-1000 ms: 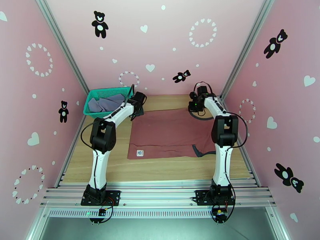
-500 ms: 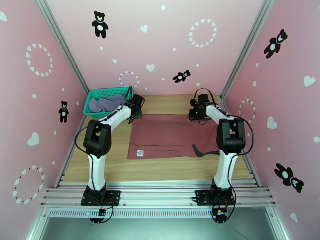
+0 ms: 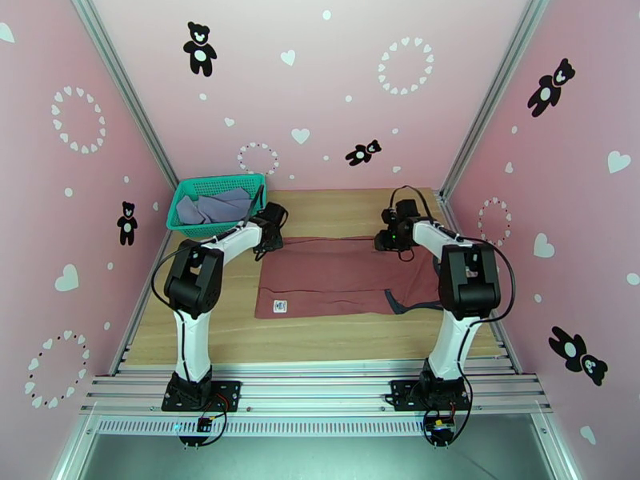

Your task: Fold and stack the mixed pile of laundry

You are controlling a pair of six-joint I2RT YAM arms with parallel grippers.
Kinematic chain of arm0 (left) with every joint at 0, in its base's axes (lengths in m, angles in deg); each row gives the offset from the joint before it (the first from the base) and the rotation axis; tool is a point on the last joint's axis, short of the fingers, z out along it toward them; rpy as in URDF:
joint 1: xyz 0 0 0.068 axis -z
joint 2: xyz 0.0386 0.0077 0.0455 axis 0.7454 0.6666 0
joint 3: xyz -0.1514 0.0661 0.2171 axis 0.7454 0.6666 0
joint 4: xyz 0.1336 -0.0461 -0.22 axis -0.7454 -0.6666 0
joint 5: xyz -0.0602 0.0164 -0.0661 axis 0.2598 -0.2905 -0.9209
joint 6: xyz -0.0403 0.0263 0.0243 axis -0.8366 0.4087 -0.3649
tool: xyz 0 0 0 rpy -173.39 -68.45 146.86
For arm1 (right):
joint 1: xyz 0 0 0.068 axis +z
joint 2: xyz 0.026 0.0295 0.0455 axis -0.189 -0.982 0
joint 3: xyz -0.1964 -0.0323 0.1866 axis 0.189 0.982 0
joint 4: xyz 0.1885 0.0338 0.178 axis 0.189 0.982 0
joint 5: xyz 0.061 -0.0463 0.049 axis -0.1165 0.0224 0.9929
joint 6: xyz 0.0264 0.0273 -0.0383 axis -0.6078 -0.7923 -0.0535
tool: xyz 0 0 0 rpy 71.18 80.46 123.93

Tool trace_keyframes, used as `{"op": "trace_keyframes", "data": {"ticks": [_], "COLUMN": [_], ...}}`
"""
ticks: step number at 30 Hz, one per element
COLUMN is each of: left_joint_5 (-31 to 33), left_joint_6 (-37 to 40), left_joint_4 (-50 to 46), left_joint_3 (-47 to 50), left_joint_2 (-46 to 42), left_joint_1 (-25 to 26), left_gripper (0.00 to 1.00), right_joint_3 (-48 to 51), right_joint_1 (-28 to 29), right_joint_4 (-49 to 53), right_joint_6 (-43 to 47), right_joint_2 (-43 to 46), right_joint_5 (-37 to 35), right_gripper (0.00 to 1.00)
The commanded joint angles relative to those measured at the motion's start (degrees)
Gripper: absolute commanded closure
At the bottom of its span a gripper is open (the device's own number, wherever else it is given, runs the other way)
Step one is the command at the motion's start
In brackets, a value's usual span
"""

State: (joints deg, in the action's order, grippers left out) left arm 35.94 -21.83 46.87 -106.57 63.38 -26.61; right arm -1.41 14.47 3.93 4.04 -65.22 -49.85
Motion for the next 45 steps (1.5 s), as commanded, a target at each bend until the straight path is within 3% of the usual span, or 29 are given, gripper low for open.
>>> {"op": "trace_keyframes", "data": {"ticks": [1, 10, 17, 23, 31, 41, 43, 45], "left_joint_5": [-0.3, -0.1, 0.5, 1.1, 1.6, 5.1, 4.2, 3.5], "left_joint_6": [-0.7, -0.6, -0.1, 0.3, 0.2, -1.8, -2.3, -2.9], "left_joint_4": [1.1, 1.4, 1.0, 0.9, 0.1, -6.1, -5.8, -5.3], "left_joint_3": [1.0, 1.4, 1.5, 1.7, 1.1, 2.1, 3.5, 4.9], "left_joint_2": [-2.6, -2.4, -2.2, -2.2, -1.0, -0.4, -1.3, -2.4], "left_joint_1": [0.2, 0.2, 0.2, 0.2, 0.2, 0.2, 0.2, 0.2], "left_gripper": [1.0, 1.0, 1.0, 1.0, 1.0, 0.66, 0.66, 0.74], "right_joint_3": [0.0, -5.5, -6.8, -1.5, 7.4, 8.0, 7.7, 7.4], "right_joint_1": [0.3, 2.8, 5.0, 5.2, 5.1, 5.1, 5.2, 5.1], "right_joint_4": [-1.0, 1.4, 3.1, 3.3, 2.6, 2.2, 2.7, 3.1], "right_joint_6": [-1.8, -5.1, -7.7, -7.6, -9.0, -9.9, -9.7, -9.5], "right_joint_2": [4.6, 1.9, -4.5, -4.0, 1.0, -0.1, -0.1, -0.1], "right_joint_5": [0.1, 2.3, 1.4, -0.4, -3.5, -5.1, -5.7, -6.2], "right_gripper": [0.59, 0.57, 0.9, 1.0, 1.0, 1.0, 1.0, 1.0]}}
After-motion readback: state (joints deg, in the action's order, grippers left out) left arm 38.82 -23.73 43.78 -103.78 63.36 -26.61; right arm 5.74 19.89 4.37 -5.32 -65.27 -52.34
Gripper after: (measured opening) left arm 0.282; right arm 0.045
